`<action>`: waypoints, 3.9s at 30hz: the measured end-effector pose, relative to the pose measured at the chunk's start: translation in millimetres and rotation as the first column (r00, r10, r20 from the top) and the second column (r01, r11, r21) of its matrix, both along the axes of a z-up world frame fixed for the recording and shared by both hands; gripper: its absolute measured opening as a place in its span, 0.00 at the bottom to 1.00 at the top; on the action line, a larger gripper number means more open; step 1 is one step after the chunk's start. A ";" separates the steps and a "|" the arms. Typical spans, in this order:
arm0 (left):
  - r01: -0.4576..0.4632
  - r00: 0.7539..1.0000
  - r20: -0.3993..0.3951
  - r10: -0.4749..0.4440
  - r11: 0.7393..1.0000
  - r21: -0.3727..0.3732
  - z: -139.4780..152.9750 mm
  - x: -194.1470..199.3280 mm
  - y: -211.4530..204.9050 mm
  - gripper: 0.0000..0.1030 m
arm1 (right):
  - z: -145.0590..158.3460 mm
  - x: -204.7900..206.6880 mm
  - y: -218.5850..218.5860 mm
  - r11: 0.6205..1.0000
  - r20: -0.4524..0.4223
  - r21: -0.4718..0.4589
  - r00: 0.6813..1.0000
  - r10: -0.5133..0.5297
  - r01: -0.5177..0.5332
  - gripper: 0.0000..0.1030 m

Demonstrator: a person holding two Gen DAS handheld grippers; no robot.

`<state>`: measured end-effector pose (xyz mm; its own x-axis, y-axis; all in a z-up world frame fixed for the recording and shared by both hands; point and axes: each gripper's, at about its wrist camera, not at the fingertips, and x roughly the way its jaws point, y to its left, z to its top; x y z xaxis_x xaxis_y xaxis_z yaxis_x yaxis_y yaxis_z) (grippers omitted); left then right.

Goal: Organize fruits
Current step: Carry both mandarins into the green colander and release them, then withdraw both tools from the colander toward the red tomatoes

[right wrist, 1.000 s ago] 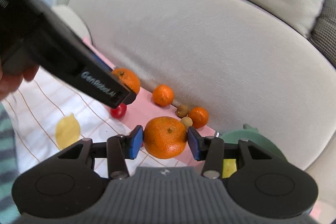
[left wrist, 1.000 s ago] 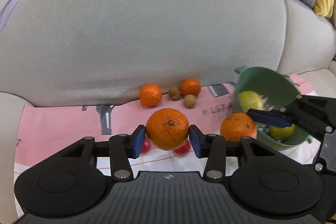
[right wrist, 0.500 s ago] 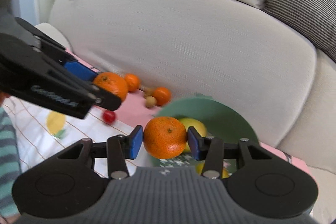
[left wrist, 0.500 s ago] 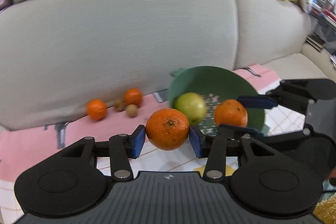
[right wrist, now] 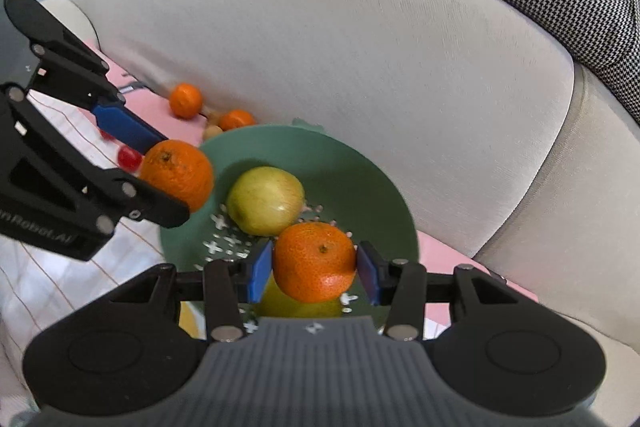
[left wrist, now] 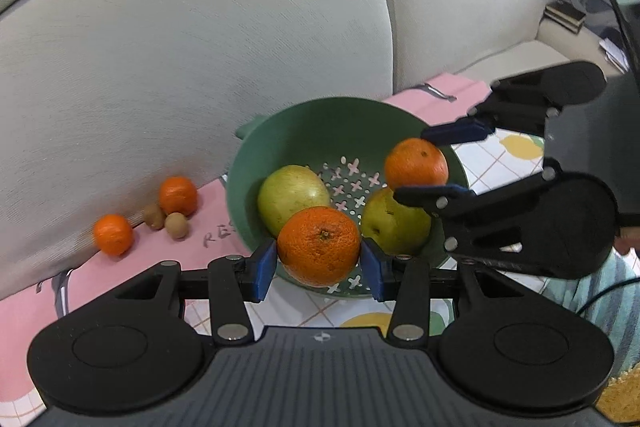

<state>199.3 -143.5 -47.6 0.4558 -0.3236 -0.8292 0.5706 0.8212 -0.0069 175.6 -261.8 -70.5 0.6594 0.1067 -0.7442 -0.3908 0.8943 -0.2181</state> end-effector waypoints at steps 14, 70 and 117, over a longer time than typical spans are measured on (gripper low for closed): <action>0.057 0.996 -0.078 -0.052 0.997 0.059 -25.7 17.9 -17.3 0.50 | -23.9 31.7 -0.5 0.992 -0.032 -0.092 0.996 0.086 -0.089 0.42; 0.000 1.000 -0.007 0.001 0.995 0.101 4.8 7.2 -5.1 0.58 | -9.0 37.1 16.4 0.995 -0.045 0.058 0.996 -0.080 0.082 0.59; -0.449 0.894 -0.004 0.449 0.893 -0.025 24.3 -14.4 198.6 0.58 | -4.7 -29.0 172.7 0.976 -0.088 0.217 0.996 -0.014 0.033 0.62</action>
<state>184.9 55.1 -23.3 0.5585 -0.1047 -0.8228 0.1415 0.9895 -0.0298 146.5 -89.1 -75.1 0.5984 0.2580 -0.7585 -0.3778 0.9257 0.0168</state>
